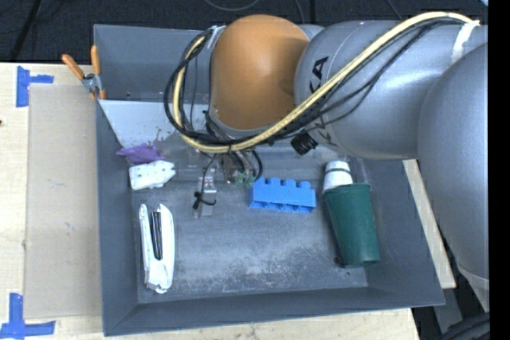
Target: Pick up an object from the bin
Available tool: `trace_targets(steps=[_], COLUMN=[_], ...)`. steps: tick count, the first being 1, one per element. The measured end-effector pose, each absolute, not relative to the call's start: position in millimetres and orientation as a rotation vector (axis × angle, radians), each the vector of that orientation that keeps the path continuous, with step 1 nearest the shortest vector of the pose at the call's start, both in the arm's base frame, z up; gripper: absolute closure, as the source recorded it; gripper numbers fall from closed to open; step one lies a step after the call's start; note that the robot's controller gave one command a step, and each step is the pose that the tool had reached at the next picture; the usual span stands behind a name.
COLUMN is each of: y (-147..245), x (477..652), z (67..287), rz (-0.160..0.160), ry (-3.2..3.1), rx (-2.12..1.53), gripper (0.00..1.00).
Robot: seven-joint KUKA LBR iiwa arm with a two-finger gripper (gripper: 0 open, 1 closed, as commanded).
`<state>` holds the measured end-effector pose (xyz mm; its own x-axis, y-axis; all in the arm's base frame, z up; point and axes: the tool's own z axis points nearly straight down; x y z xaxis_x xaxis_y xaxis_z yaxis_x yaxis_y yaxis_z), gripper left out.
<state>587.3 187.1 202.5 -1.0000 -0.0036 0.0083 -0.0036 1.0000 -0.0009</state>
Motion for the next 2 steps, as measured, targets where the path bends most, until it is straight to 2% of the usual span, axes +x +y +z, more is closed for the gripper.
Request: trace_targets(steps=[1,2], y=[186,202], x=[588.8,585.9], z=[208,180], rz=[0.000,0.000], ry=[-3.140,-3.143], rx=[0.000,0.107], gripper=[0.00,0.00])
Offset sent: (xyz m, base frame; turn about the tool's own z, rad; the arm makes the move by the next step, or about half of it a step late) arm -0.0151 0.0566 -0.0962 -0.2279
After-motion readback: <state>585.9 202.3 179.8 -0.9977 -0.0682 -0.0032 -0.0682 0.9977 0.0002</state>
